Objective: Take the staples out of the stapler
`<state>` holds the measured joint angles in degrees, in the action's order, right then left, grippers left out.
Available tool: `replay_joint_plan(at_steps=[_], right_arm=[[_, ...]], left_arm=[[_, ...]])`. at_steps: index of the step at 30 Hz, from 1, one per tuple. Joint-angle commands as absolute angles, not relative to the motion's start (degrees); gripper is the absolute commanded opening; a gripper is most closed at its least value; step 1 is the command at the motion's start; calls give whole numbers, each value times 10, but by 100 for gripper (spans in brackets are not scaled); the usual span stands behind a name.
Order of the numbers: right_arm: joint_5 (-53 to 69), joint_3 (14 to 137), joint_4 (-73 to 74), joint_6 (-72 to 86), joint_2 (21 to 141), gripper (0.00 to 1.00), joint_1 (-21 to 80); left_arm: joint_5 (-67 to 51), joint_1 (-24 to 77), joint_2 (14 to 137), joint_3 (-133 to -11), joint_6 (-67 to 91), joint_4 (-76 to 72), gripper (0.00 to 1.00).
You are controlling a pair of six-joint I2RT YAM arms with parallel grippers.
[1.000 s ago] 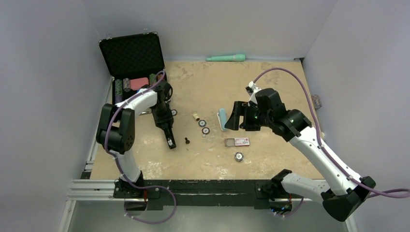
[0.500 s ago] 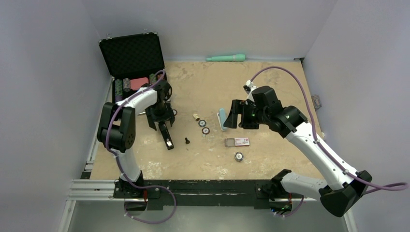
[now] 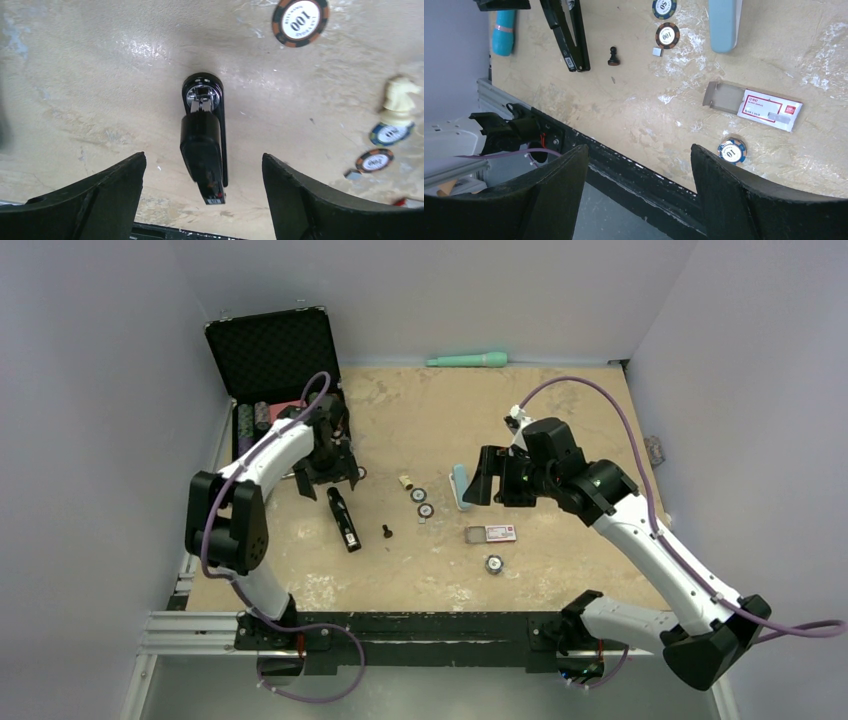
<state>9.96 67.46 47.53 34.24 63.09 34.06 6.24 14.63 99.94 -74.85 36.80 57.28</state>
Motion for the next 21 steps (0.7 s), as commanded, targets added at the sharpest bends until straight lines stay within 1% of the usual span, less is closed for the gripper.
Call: replay_joint_plan(at_steps=[1,6,10,15,21], right_arm=[[86,668,456,332,625,79,339],[78,646,439,316,655,78,339],[47,623,417,316,672,76,340],[45,590,375,292,679,78,339],[33,586,348,259,730,79,342]], left_arm=[[59,142,932,-774,355,591,90],[32,142,846,-738,346,576,90],[4,142,785,-707,332,580,91],[9,142,689,-697,315,622,92],[18,142,567,-669,274,643,97]])
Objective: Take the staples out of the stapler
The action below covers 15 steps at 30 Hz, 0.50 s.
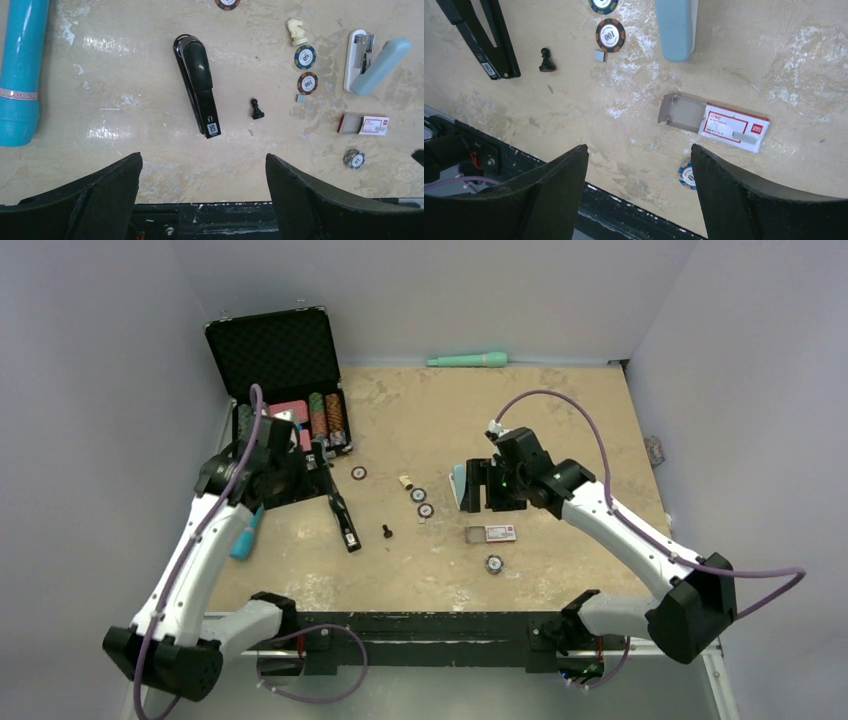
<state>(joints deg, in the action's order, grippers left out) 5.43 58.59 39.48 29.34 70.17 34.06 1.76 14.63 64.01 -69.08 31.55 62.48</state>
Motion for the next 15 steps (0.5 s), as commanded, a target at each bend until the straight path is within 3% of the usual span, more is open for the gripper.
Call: replay_joint_plan(at_steps=[1,15], right_arm=[[27,588,344,256,742,80,343],[-20,591,273,241,856,83,344]], left_arm=[[14,142,539,-662,270,641,98],[92,142,268,-587,284,645,100]])
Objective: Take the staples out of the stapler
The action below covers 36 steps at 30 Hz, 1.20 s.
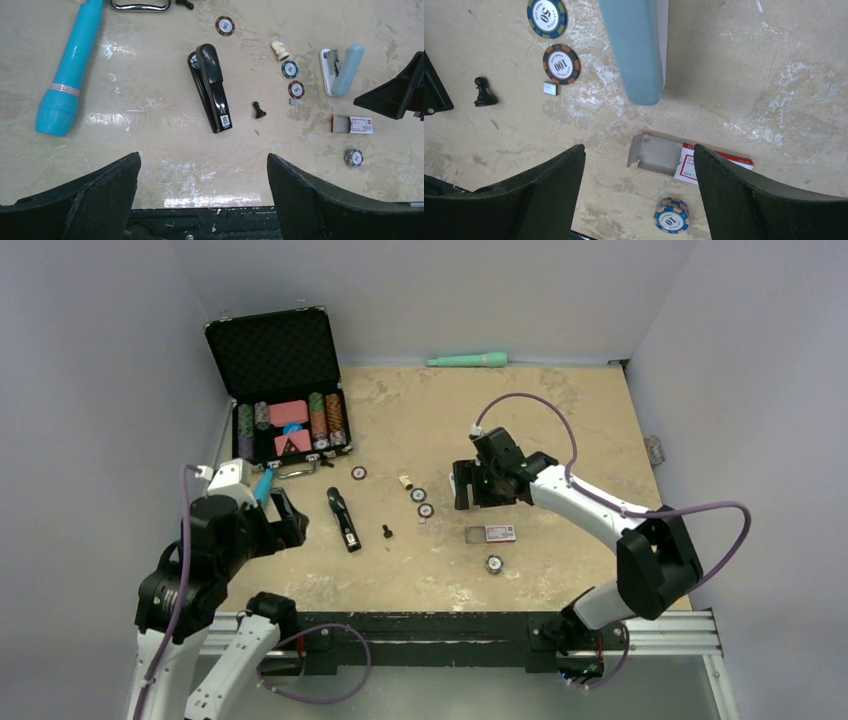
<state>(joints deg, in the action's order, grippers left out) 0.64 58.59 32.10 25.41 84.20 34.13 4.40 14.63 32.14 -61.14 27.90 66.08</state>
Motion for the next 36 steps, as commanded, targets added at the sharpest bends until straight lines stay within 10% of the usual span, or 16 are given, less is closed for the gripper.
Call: replay_joint_plan(at_steps=[1,36], right_arm=[[-21,592,266,239,866,83,344],[-102,679,268,226,1040,62,354]], left_arm=[[95,142,249,-569,287,630,100],[126,142,192,-480,297,568,100]])
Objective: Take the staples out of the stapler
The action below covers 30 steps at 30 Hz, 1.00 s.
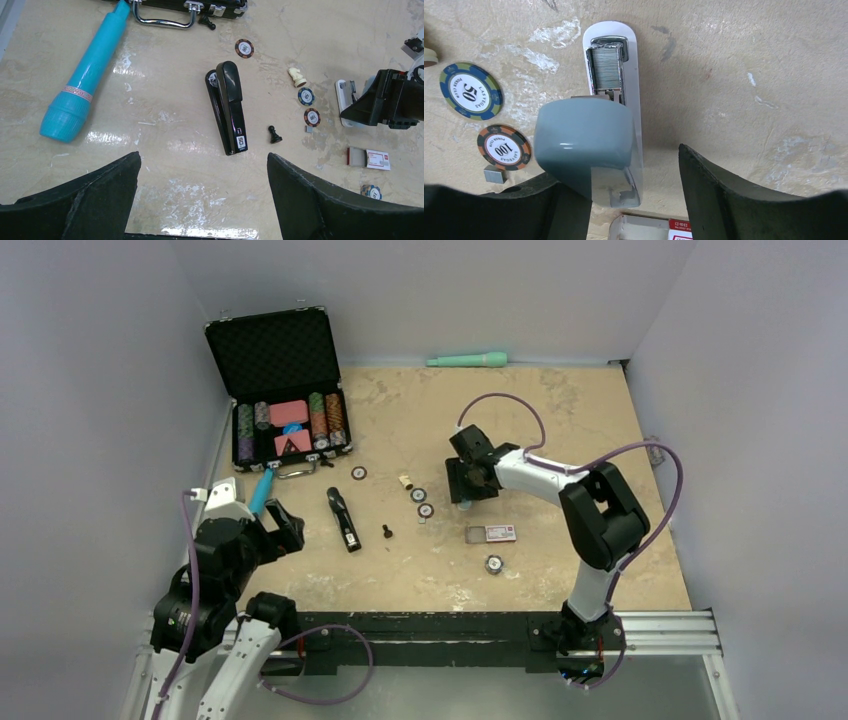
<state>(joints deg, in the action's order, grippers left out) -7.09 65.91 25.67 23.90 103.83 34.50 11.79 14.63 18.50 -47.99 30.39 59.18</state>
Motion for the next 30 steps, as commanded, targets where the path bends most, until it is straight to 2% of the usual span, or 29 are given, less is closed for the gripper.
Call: replay_joint_plan(at_steps=[1,4,10,18,23,28,30], right_arm=[[-106,678,269,226,1041,60,355],[-111,673,273,225,1045,56,357],[-112,662,268,225,1050,55,369],[-102,664,262,216,1057,46,372],[-96,661,261,212,1058,29,372],[-85,659,265,210,1049,4,372],[-78,662,272,207,1037,0,373]], left_arm=[[126,142,192,-480,297,568,100],[126,142,192,-479,297,568,100],[125,142,193,-479,297,568,100],[125,142,192,-478,298,567,100],[125,142,191,-478,298,567,100],[124,142,191,-477,298,567,100],[123,142,192,-477,296,566,100]])
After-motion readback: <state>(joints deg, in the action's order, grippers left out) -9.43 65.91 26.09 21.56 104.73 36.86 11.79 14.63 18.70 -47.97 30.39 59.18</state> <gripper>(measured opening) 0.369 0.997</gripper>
